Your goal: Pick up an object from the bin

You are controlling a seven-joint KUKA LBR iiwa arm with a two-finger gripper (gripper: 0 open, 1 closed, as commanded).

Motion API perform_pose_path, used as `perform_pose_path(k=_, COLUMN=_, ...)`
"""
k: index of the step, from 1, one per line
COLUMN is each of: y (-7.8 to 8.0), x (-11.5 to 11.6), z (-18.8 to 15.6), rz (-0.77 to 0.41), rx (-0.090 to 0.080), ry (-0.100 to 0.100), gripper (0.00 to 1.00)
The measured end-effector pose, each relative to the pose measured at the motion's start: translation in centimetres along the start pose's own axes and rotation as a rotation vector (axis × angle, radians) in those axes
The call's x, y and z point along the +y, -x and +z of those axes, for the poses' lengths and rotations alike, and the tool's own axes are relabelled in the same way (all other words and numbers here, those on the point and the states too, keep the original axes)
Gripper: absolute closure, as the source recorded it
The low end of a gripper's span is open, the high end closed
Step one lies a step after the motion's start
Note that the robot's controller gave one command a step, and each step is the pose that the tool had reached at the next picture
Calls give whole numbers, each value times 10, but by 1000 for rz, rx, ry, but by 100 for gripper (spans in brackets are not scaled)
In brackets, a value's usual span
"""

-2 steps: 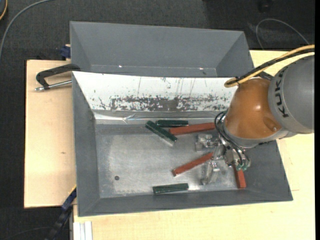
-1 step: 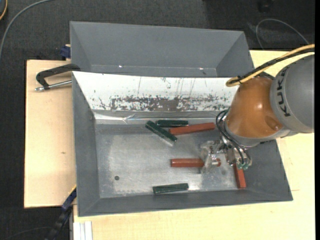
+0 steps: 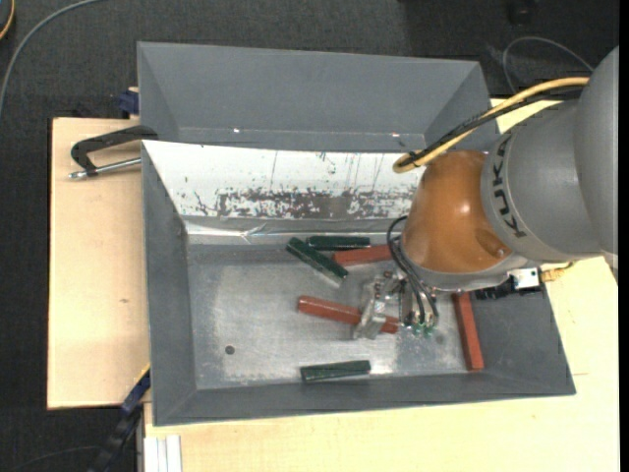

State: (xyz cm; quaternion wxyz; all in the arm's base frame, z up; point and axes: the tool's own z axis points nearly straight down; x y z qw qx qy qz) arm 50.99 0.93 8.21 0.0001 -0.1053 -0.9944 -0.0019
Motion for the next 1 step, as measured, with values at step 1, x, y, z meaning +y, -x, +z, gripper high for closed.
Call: perform_pose_path(k=1, y=5, x=-2, z=-170, rz=15, rx=-12, ry=-1, gripper=100)
